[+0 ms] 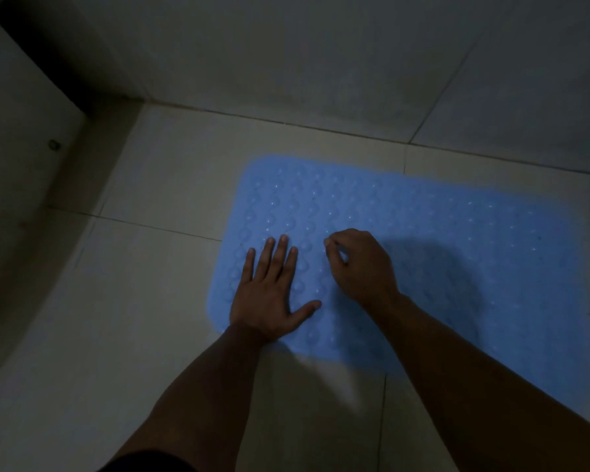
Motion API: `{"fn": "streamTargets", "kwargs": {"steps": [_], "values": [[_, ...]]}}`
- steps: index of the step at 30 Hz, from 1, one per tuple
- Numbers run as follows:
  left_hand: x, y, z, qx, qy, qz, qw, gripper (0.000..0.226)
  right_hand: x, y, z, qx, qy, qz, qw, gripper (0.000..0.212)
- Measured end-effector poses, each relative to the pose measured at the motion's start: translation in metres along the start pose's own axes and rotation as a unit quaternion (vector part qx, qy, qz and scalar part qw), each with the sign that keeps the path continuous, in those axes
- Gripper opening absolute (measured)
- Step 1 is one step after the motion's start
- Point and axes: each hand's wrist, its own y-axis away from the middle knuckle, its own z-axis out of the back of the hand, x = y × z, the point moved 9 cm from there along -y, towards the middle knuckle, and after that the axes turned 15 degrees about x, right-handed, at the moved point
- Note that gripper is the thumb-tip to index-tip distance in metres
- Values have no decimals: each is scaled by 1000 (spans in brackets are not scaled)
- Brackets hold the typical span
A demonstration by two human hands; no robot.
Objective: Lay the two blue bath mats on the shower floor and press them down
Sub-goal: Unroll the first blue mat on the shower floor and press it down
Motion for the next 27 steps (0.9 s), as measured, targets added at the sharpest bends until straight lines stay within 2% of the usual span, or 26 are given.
{"fn": "streamTargets", "kwargs": {"steps": [3,7,10,15,19,24,27], "values": [[2,-3,-1,31,34,-11,999,100,-7,7,-1,27,1,-24,999,42],[21,-6,33,72,122,-24,990,75,9,-11,8,115,12,-48,992,37],[54,1,79,-14,87,2,996,53,43,-27,5,192,45,-58,979,34],[119,31,79,-68,58,126,988,57,126,-26,-53,176,78,24,981,37],[159,49,64,-62,72,212,973,47,164,-1,-136,187,133,60,971,65],[178,52,49,-75,66,218,971,47,161,18,-163,141,202,62,967,91],[186,49,42,-74,71,216,971,49,165,15,-163,155,192,59,967,97]]}}
